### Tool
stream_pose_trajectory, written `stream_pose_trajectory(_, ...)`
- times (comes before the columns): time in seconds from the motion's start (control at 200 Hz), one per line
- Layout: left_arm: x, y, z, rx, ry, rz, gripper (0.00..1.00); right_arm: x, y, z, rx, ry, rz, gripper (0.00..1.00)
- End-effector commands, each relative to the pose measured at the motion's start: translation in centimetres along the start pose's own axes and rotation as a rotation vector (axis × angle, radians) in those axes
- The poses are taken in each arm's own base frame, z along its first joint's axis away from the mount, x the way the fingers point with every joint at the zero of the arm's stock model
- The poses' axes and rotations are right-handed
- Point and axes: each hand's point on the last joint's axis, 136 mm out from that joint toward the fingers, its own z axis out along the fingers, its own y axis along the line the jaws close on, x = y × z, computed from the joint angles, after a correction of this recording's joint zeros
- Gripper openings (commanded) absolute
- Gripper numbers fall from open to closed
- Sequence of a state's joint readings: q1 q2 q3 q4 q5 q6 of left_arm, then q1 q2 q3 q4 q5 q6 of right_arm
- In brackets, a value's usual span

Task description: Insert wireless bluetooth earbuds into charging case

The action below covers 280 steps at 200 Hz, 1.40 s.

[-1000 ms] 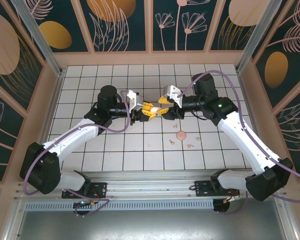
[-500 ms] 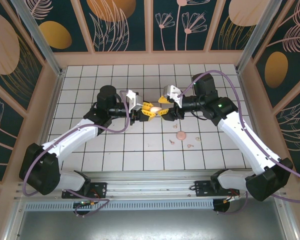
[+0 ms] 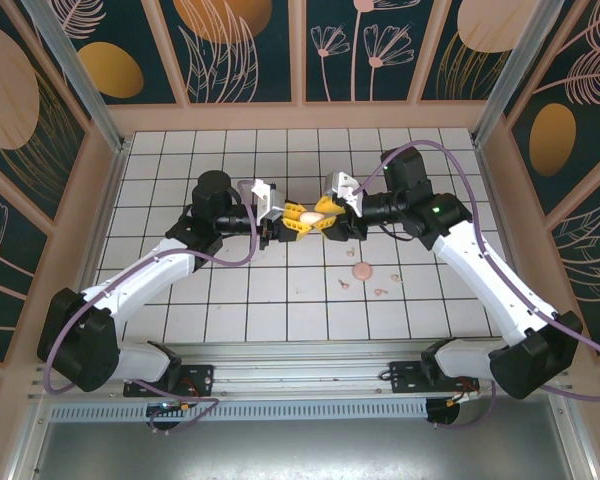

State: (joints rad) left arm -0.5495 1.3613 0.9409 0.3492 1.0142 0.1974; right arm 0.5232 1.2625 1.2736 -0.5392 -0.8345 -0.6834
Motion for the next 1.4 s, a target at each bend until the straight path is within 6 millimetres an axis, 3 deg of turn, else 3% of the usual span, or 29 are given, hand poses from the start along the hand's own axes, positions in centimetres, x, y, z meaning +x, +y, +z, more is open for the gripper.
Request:
stream_pose_trajectory(0.0,-2.5,-0.5,-0.3,0.015,-0.048,0.066,0.23,-0.3,0.2,-0.1,-0.012,-0.008,-0.007,0.25)
stream_pose_trajectory(0.315,-1.9,-0.3,-0.2,0.005,-0.037,0.048,0.37,-1.2,0.1,-0.8,0.006,-0.036,-0.039,0.22)
stream_pose_trajectory(0.676,-1.4,-0.1,-0.1,0.001,-0.029,0.034,0.42,-1.7,0.2,-1.0,0.008,-0.054,-0.058,0.22)
stream_pose_trajectory(0.906,-1.2,-0.1,0.0,0.005,-0.026,0.024,0.37,-1.8,0.3,-1.1,0.013,-0.058,-0.063,0.22)
stream_pose_trajectory(1.076,-1.5,-0.1,-0.1,0.007,-0.029,0.029,0.19,-1.7,0.3,-1.0,0.011,-0.057,-0.057,0.23)
stream_pose_trajectory(1.271,-1.8,-0.3,-0.1,0.012,-0.032,0.034,0.16,-1.5,-0.6,-1.0,0.059,-0.049,-0.047,0.41)
stream_pose_trajectory(1.396,-2.0,-0.4,-0.2,0.015,-0.036,0.039,0.15,-1.1,-1.6,-1.1,0.111,-0.027,-0.043,0.44)
